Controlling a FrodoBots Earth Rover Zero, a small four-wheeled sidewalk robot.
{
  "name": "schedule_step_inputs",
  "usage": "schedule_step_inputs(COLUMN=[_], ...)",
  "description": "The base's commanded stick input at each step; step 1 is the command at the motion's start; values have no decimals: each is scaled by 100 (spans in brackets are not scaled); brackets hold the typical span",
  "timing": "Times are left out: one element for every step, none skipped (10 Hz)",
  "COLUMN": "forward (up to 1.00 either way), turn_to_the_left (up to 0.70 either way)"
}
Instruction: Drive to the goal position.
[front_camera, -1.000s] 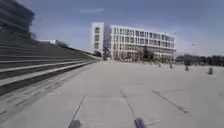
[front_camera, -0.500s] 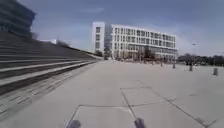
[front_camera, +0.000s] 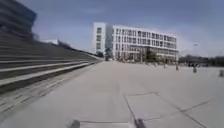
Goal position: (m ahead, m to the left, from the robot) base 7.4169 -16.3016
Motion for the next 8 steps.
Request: schedule_step_inputs(forward=[70,70,70,70,70,70,70,70], turn_to_the_left=[0,0,-33,-35,-35,-35,-35,-35])
